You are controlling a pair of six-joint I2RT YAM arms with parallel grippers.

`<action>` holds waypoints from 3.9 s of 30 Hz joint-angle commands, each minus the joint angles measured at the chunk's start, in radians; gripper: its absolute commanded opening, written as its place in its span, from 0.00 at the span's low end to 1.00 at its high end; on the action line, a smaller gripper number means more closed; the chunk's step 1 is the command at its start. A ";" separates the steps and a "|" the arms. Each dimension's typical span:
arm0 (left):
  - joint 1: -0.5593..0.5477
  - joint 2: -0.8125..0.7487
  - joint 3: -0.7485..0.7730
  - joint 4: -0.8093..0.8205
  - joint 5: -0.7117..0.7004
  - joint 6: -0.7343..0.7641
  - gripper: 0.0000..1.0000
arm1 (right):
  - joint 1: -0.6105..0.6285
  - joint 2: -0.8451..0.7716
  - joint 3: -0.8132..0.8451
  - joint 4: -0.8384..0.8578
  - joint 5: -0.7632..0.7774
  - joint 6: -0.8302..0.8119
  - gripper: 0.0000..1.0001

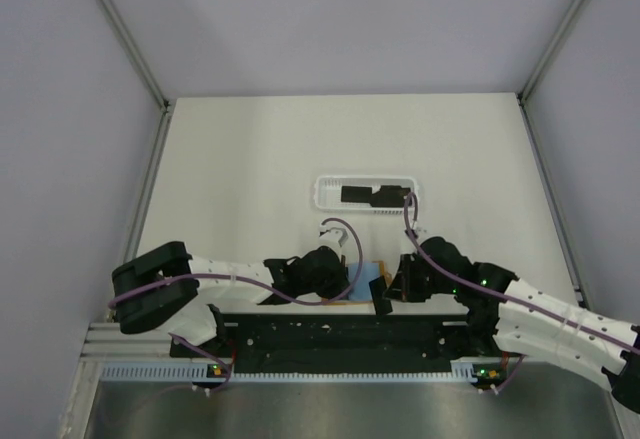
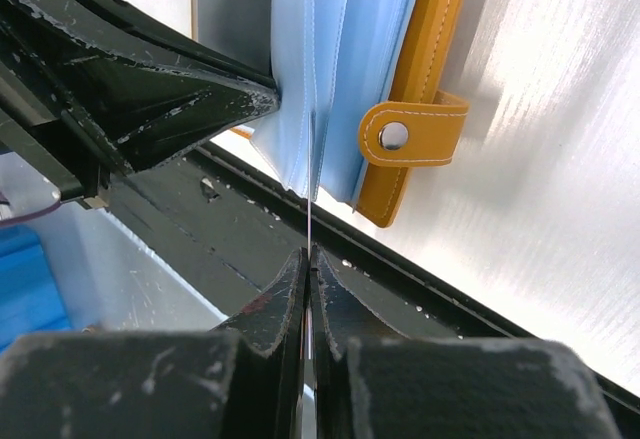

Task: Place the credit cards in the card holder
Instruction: Insert the credit card into the card holder.

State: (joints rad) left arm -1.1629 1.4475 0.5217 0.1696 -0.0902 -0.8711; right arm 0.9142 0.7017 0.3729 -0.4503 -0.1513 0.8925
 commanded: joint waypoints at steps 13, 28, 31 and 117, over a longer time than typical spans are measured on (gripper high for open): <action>0.005 0.039 -0.015 -0.082 -0.003 0.001 0.00 | 0.008 0.062 -0.028 0.099 0.025 0.031 0.00; 0.005 -0.001 -0.009 -0.100 -0.003 0.007 0.00 | 0.009 0.157 -0.019 0.308 -0.019 0.031 0.00; 0.005 -0.070 0.015 -0.149 -0.003 0.003 0.00 | 0.008 0.168 -0.015 0.332 -0.033 0.031 0.00; -0.050 -0.369 -0.048 -0.217 -0.213 -0.012 0.00 | -0.064 0.245 0.054 0.348 -0.099 -0.115 0.00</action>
State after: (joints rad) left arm -1.2106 1.0245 0.4438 -0.1226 -0.3264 -0.9245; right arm 0.8906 0.9245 0.3756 -0.1322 -0.1749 0.8391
